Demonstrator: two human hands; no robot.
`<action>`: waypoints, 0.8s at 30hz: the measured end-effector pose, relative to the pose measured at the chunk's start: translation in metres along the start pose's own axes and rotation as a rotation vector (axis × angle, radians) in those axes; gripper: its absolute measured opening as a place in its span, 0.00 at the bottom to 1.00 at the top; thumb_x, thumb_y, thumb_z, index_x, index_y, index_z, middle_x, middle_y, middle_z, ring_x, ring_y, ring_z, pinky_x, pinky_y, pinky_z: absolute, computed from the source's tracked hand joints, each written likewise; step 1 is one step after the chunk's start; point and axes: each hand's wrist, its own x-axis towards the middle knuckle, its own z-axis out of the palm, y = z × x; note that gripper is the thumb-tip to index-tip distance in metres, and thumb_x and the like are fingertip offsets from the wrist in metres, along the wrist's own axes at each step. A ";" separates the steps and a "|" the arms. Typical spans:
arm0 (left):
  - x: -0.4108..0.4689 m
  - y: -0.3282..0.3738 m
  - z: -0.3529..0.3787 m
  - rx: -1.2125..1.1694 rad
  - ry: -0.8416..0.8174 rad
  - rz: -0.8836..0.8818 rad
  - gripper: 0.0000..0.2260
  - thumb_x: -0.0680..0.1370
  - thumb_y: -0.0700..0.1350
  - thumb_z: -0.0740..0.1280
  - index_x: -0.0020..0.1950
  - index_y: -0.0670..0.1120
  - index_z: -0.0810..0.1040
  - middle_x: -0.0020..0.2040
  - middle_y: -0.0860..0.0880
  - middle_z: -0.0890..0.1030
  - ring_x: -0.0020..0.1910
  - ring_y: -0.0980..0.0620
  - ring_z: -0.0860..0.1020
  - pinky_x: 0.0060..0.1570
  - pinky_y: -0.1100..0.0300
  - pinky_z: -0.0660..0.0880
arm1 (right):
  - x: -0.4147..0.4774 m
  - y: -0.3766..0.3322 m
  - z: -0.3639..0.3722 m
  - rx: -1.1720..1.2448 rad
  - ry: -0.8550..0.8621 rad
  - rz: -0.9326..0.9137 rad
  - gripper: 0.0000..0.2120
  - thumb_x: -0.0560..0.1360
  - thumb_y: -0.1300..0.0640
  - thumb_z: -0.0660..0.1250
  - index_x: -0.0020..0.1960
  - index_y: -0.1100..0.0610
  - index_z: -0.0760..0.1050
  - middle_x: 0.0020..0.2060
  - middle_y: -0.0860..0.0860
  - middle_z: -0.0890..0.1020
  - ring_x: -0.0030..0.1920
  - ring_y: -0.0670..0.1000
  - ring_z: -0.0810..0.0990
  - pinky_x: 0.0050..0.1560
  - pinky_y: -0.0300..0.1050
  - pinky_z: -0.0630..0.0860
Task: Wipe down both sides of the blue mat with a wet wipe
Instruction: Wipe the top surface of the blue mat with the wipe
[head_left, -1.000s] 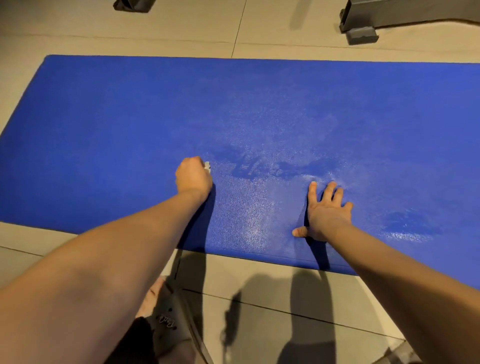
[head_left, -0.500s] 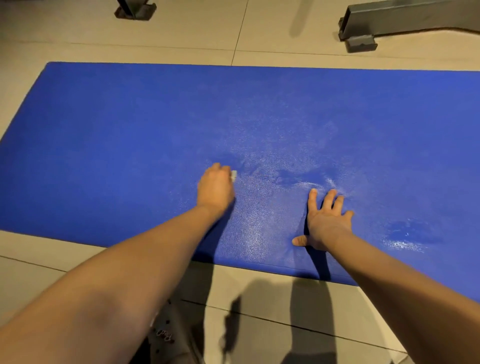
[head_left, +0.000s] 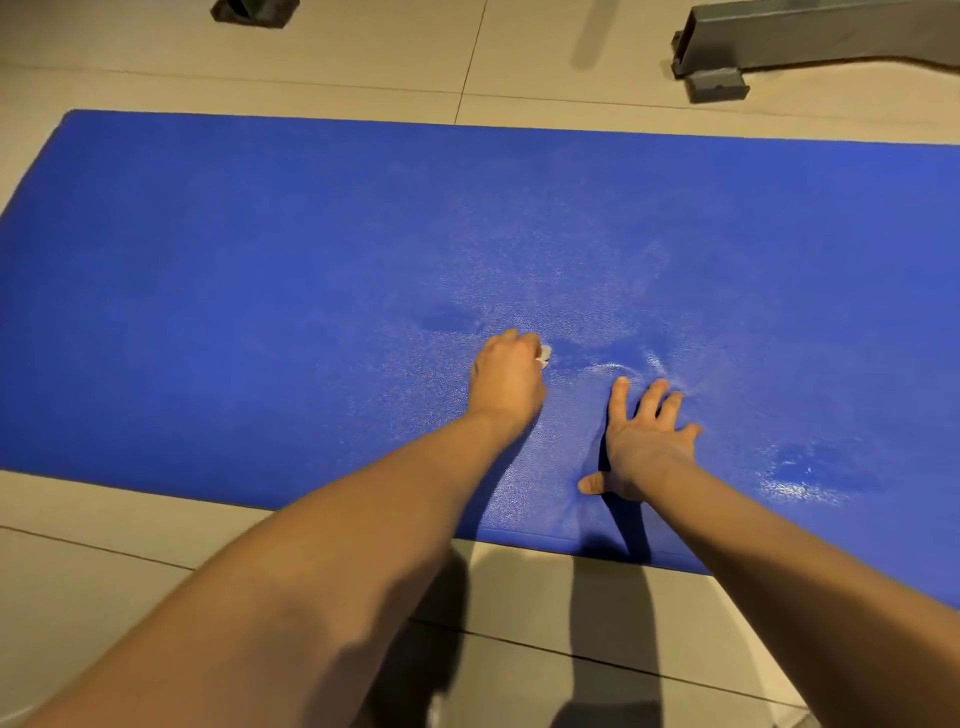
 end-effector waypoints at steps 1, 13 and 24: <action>0.003 -0.012 -0.008 0.059 -0.009 0.055 0.05 0.80 0.40 0.64 0.51 0.42 0.79 0.51 0.42 0.79 0.51 0.40 0.76 0.48 0.49 0.71 | 0.000 0.000 0.000 0.001 -0.001 -0.001 0.71 0.64 0.27 0.73 0.78 0.57 0.25 0.77 0.69 0.35 0.78 0.71 0.40 0.72 0.72 0.58; 0.049 -0.080 -0.044 0.046 0.163 -0.424 0.07 0.80 0.42 0.64 0.55 0.41 0.79 0.56 0.41 0.80 0.56 0.39 0.77 0.51 0.48 0.74 | 0.001 -0.002 -0.001 0.020 -0.006 0.008 0.71 0.64 0.28 0.74 0.77 0.58 0.24 0.76 0.70 0.34 0.77 0.72 0.39 0.71 0.73 0.58; 0.031 -0.045 -0.031 0.211 0.025 0.065 0.09 0.83 0.46 0.61 0.51 0.42 0.77 0.51 0.41 0.80 0.50 0.38 0.78 0.48 0.47 0.73 | -0.002 -0.007 -0.007 0.081 0.049 0.034 0.74 0.59 0.32 0.79 0.79 0.58 0.29 0.77 0.69 0.40 0.78 0.72 0.43 0.69 0.73 0.62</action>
